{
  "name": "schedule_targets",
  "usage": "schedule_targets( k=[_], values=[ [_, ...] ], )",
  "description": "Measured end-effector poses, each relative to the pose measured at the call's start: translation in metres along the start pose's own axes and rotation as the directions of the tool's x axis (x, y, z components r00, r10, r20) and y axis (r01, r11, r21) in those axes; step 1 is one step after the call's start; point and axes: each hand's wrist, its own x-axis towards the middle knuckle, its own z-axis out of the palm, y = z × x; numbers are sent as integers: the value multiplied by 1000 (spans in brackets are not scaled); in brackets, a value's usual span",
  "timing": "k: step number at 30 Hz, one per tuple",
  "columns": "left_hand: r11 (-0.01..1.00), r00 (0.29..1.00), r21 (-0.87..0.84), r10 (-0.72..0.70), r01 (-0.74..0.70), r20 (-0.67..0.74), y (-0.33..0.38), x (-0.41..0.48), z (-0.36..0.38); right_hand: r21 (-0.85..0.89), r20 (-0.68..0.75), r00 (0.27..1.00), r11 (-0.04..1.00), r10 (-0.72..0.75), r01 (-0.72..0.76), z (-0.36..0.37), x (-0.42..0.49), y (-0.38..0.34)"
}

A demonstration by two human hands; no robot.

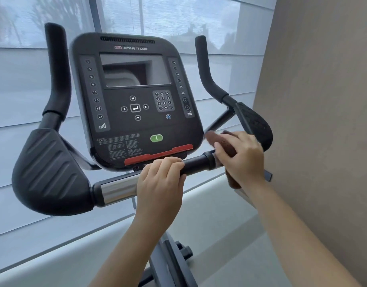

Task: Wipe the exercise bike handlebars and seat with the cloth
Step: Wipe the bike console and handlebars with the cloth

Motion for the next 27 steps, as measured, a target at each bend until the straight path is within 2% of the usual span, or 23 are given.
schedule_targets(
  k=[2,4,7,10,11,14,17,19,23,25,27],
  values=[
    [1000,1000,0,-5,5,6,0,0,0,12,-30,995,995,96,-96,0,1,7],
    [1000,1000,16,-1,1,-2,0,0,2,26,-65,993,995,102,-100,6,-5,-5],
    [999,1000,49,-8,9,-22,0,1,4,26,-77,996,999,-35,38,15,-17,-28],
    [997,1000,71,-15,16,-22,2,2,4,4,-66,984,986,-163,164,9,-11,-9],
    [997,1000,74,-22,23,-18,3,2,4,-2,-84,984,988,-156,156,7,-7,5],
    [996,999,87,-29,30,-13,3,2,5,-16,-141,990,1000,-12,10,1,1,37],
    [995,999,95,-11,15,-35,3,3,7,19,-151,984,995,99,-97,7,-3,22],
    [995,998,104,9,-2,-62,2,3,8,49,-156,986,998,53,-46,15,-15,-8],
    [992,995,119,45,-33,-94,2,3,10,44,-88,975,977,-206,210,17,-19,-23],
    [993,994,108,47,-35,-102,1,2,10,41,-105,974,978,-200,205,12,-11,-1],
    [994,994,104,40,-30,-99,1,2,10,28,-145,986,996,-84,89,8,-5,22]
  ],
)
